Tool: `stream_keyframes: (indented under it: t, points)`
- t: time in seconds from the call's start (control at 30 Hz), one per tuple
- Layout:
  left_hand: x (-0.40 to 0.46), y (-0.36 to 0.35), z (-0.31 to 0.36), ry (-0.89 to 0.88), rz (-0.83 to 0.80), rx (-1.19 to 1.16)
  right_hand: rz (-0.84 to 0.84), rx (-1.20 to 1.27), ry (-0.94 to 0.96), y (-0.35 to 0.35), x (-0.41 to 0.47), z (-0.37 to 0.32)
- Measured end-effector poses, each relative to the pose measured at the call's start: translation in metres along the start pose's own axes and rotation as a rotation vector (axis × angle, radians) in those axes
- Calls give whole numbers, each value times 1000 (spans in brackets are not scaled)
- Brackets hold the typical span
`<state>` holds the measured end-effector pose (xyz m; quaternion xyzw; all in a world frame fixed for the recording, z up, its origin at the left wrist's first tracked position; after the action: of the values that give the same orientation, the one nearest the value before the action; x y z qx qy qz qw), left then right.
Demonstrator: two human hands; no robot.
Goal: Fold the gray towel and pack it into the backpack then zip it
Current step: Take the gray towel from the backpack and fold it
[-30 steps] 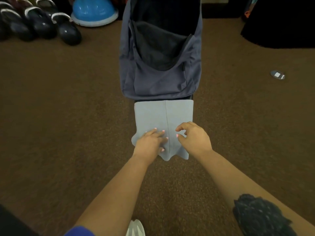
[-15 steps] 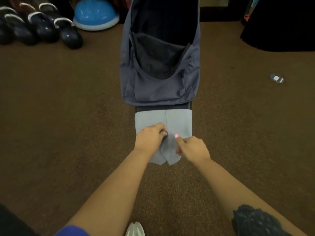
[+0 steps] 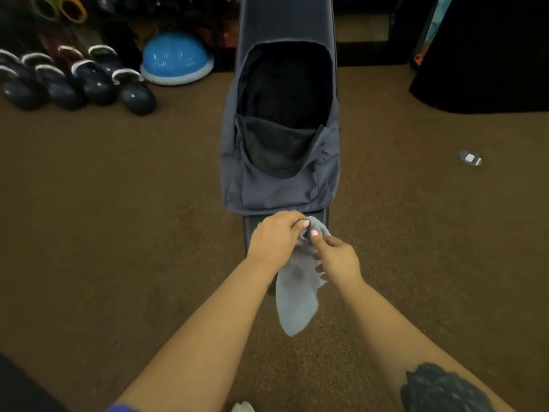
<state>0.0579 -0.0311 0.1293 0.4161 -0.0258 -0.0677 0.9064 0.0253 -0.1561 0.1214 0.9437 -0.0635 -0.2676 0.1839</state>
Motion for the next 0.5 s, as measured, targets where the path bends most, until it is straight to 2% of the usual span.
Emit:
stream_keyframes:
  t: [0.13,0.27,0.5]
  points:
    - [2,41,27,-73,27,-43,32,292,-14,20,-12,-42]
    - [4,90,62,-119,93,-71,22,282,88,42,-21,-90]
    - [4,183,131,-219,175,-93,148,259,285,94,-60,-197]
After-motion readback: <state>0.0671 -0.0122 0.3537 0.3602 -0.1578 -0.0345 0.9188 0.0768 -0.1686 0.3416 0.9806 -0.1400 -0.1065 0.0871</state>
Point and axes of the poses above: each hand's wrist, its own x-axis towards the middle knuckle, its own y-axis out of the back of the hand, z = x × y, the point moved 1 cm from there along x, towards the middle knuckle, and after that the axes turned 1 degree about -y, right-handed, at the moved point
